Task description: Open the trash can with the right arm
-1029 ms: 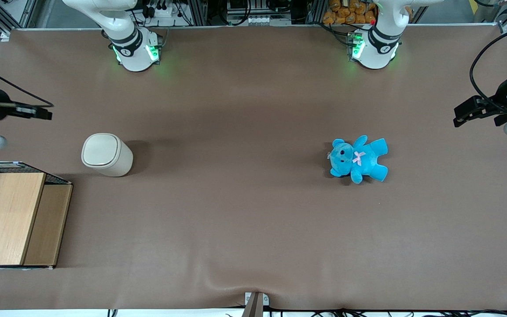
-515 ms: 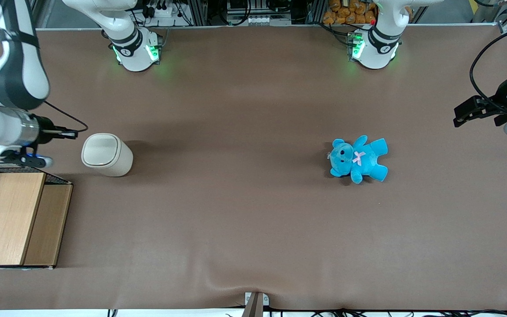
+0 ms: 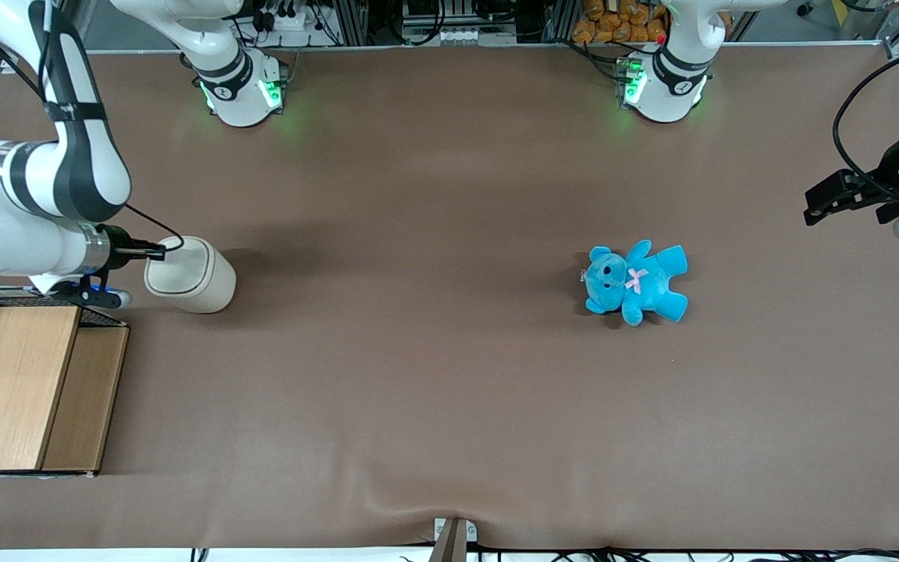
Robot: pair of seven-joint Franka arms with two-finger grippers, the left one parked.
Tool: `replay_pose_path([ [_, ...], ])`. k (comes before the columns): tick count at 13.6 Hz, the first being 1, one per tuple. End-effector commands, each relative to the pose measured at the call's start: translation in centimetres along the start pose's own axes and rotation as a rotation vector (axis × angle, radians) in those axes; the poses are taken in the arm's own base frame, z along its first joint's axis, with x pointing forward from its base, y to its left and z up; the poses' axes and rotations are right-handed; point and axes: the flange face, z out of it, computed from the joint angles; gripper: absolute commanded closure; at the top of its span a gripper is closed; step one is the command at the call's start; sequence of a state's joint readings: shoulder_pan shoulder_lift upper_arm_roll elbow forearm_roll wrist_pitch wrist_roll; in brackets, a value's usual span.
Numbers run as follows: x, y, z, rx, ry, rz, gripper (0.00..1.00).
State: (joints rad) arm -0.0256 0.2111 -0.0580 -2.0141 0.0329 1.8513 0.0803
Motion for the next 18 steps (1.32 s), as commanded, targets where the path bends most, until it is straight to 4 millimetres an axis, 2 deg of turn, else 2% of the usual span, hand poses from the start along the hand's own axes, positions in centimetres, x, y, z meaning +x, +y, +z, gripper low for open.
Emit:
replay_pose_path([
  [1,0.3,0.0,1.4,-0.009,0.010,-0.003,1.00],
  [11,1.7,-0.1,5.5,-0.014,0.012,-0.001,1.00],
  [13,1.5,-0.2,5.4,-0.015,0.006,-0.003,1.00],
  [15,0.8,-0.2,2.8,-0.012,0.008,-0.001,1.00],
  [18,-0.3,0.0,-4.2,-0.007,-0.001,0.000,1.00],
])
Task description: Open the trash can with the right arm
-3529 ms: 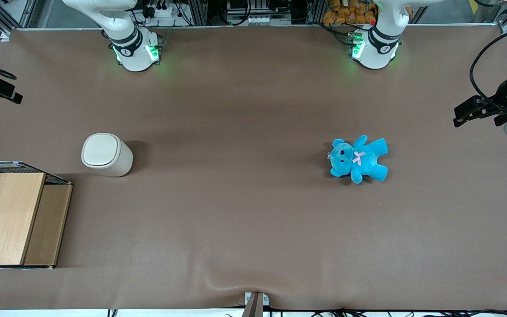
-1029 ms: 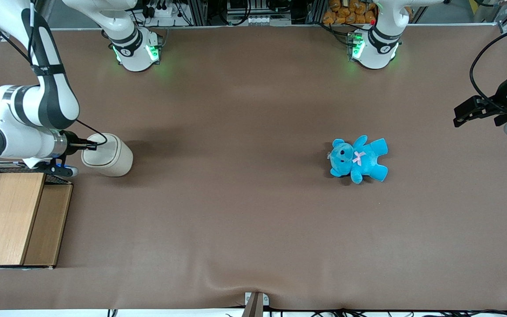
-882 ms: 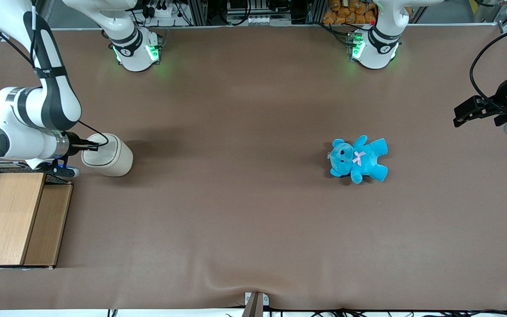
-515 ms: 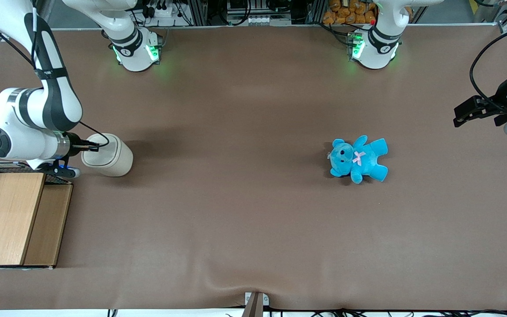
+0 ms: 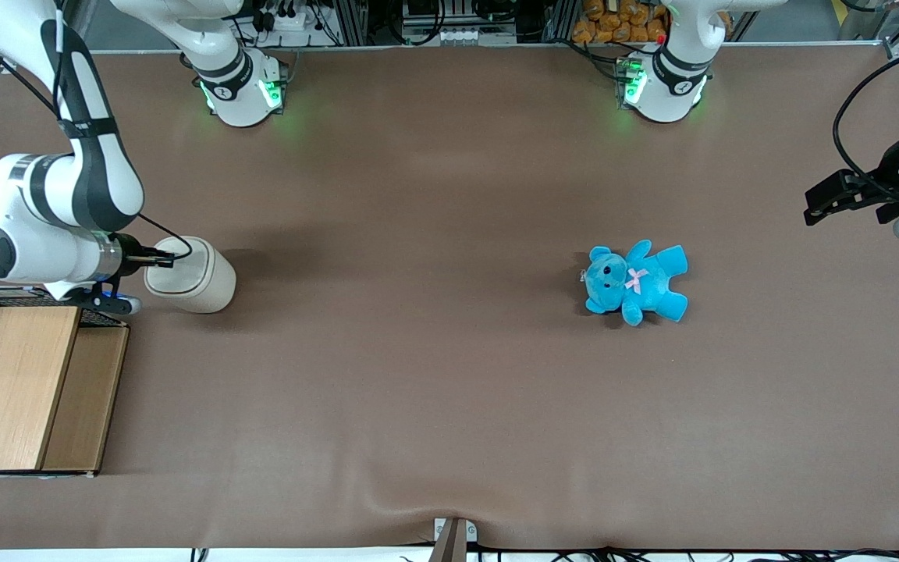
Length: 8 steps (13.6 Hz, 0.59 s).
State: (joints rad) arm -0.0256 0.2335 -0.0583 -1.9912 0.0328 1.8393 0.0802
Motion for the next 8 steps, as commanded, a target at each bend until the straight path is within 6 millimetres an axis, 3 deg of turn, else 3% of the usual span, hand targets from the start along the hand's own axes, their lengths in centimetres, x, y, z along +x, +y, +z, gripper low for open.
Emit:
replay_pose_path([
  [1,-1.4,0.2,-6.4,-0.002,0.014,0.001,1.00],
  [2,-2.0,0.3,-8.5,0.001,0.031,0.001,0.91],
  [3,-2.7,0.3,-10.5,0.004,0.058,0.003,0.37],
  [4,-3.4,0.6,-12.6,0.010,0.096,0.000,0.00],
  [8,-6.5,1.1,-20.2,0.013,0.177,-0.082,0.00],
])
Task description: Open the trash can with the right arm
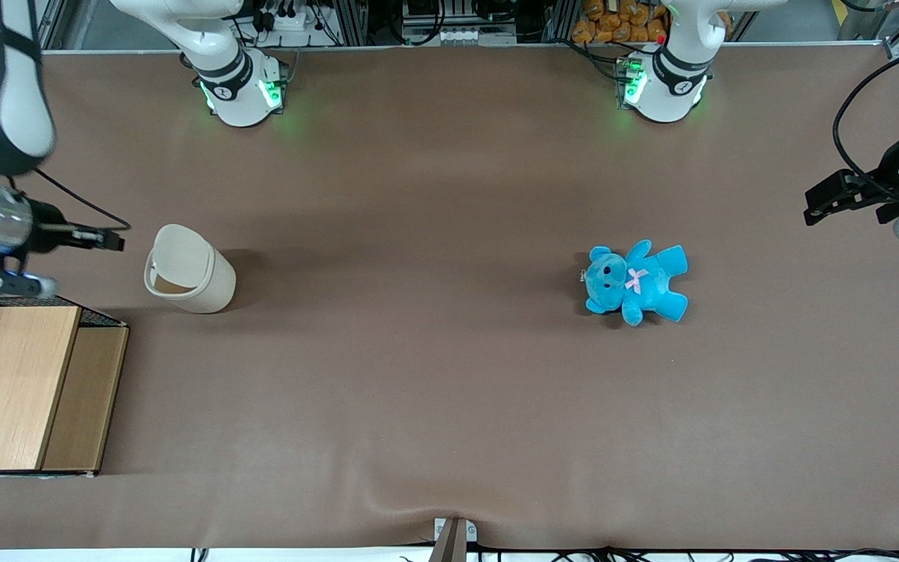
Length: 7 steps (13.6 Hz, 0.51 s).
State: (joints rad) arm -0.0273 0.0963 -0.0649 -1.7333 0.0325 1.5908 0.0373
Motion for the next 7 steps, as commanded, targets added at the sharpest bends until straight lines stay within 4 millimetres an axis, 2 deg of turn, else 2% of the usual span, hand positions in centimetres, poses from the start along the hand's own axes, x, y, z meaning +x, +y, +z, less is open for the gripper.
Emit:
replay_pose_path([
  [1,-1.5,0.6,-5.8,-0.004,0.055,-0.039,0.00],
  [2,-2.2,0.4,-7.6,-0.004,0.066,-0.041,0.00],
  [5,-4.2,0.6,-11.4,-0.003,0.114,-0.040,0.00],
  [7,-6.0,0.5,-13.1,0.000,0.136,-0.045,0.00],
])
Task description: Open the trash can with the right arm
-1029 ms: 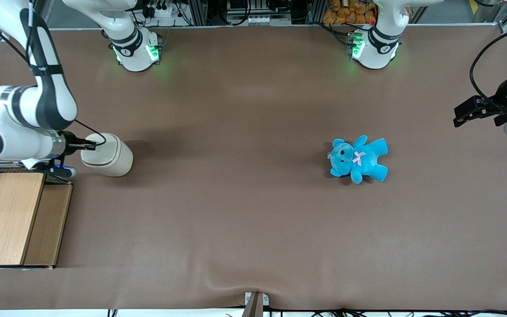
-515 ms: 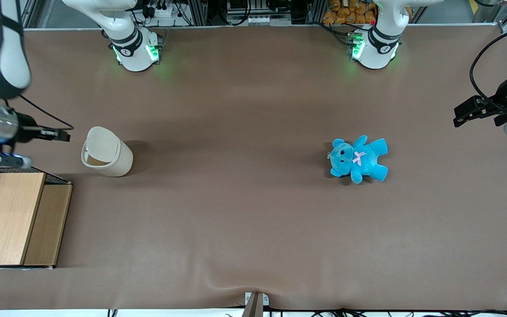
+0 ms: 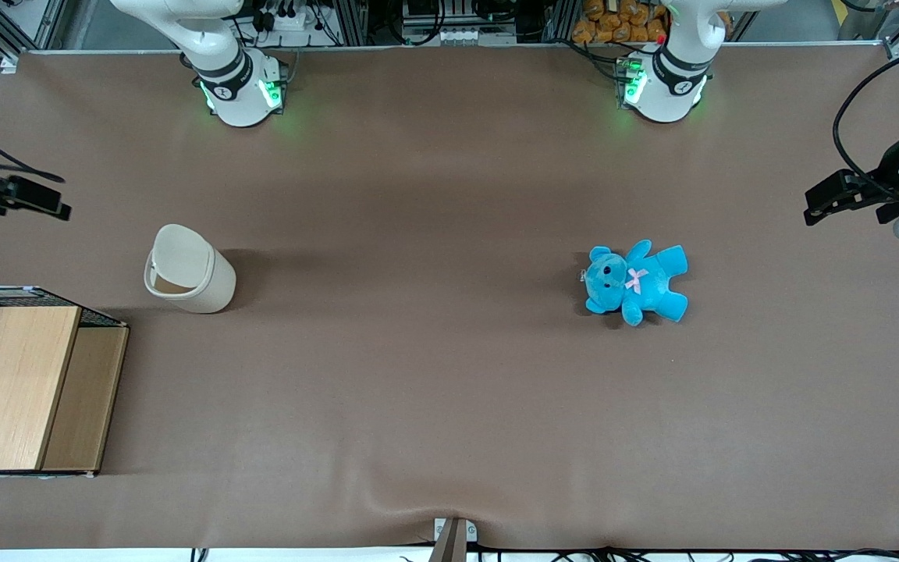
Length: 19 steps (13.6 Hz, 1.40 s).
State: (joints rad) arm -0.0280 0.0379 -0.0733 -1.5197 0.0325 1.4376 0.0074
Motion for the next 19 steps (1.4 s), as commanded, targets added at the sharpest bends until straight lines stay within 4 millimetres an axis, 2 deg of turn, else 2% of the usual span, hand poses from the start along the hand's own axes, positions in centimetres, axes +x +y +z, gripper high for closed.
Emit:
replay_pose_path([
  [1,-2.3,-0.2,-2.8,-0.007,0.020,-0.008,0.00],
  [6,-3.2,-0.7,-5.9,-0.008,0.051,0.103,0.00],
  [19,-3.4,-0.5,-6.0,-0.021,0.041,0.105,0.00],
])
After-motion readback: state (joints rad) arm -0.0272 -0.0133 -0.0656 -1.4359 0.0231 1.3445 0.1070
